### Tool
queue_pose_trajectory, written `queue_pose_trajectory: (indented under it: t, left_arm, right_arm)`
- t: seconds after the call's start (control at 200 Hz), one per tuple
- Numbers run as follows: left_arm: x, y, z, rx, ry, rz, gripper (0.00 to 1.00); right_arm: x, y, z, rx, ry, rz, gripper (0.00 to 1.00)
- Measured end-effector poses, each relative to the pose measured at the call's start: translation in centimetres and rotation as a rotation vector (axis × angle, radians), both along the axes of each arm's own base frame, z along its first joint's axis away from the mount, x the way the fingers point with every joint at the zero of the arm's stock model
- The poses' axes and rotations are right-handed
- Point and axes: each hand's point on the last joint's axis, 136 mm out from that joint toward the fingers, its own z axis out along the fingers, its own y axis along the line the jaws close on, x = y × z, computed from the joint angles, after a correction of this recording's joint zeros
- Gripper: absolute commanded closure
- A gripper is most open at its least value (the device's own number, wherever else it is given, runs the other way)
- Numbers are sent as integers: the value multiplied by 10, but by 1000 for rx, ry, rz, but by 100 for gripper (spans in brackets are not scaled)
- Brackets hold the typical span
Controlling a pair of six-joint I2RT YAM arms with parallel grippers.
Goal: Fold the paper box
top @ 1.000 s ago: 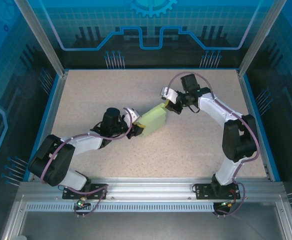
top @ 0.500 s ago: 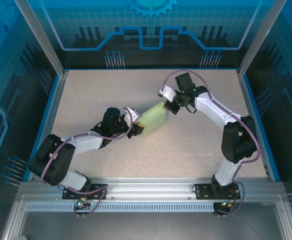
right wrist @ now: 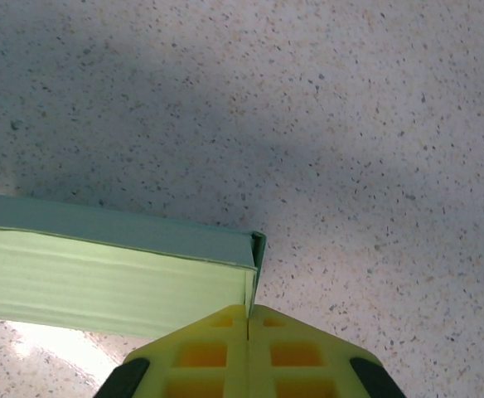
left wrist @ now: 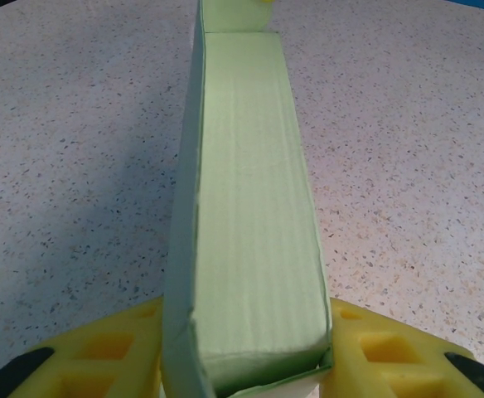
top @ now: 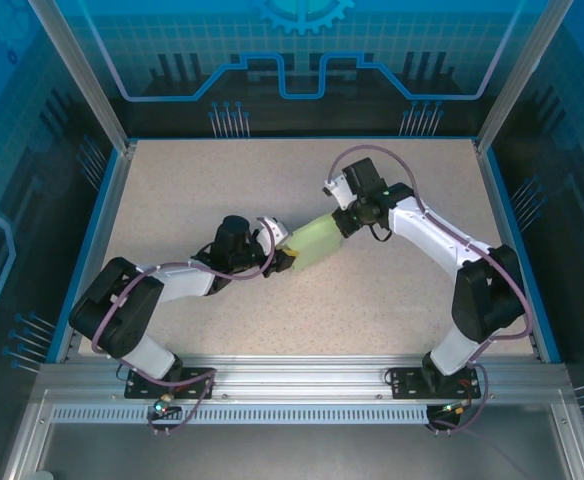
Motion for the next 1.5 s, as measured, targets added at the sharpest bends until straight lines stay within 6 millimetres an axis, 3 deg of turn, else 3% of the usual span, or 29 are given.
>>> queue_pose_trajectory:
  t: [0.595,0.971,1.316,1.496]
  left_arm:
    - [1,-3,-8,1,8,-8,63]
    - [9,3,-7,-1,11,49,34]
    - [6,19,42,-65,-20,163,32]
    - [-6,29,42,-25,60,225,38]
  right_arm:
    - [-3,-7,-14,-8,-51,-22,100]
    - [-9,-8,-12,10,-61,-55,100]
    - [-14,-3,-13,16,-51,-83,100]
    - [-15,-2,-13,15,-51,-90,100]
